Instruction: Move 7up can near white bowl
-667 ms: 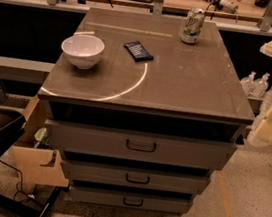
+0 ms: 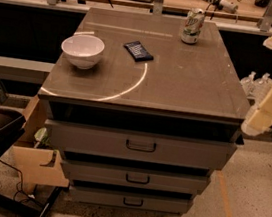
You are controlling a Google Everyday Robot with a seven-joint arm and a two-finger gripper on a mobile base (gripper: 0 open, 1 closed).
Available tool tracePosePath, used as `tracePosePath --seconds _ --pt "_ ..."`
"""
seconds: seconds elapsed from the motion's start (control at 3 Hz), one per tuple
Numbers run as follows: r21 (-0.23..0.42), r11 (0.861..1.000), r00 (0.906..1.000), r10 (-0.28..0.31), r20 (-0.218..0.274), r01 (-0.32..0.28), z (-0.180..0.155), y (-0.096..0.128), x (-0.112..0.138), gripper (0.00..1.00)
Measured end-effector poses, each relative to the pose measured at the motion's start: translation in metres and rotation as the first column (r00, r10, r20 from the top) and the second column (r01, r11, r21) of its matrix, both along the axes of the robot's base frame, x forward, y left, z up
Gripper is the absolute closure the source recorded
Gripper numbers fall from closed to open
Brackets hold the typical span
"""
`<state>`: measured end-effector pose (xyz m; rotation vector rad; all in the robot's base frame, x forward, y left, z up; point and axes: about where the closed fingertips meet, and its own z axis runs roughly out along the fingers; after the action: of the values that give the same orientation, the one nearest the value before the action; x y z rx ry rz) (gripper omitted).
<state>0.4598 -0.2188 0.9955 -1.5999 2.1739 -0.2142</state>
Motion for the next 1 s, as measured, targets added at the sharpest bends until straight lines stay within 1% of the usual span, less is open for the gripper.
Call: tracePosePath --seconds 0.33,0.67,1.0 --pt "0.041 0.983 0.9764 -0.182 0.116 0.179 -0.011 -0.036 0.048 0.00" --pt "0.192 0.909 0.8797 -0.410 0.241 0.371 -0.017 -0.078 0.109 0.00" --pt "0.346 0.849 0.7953 -0.509 0.330 0.399 -0.003 -0.093 0.160 0.00"
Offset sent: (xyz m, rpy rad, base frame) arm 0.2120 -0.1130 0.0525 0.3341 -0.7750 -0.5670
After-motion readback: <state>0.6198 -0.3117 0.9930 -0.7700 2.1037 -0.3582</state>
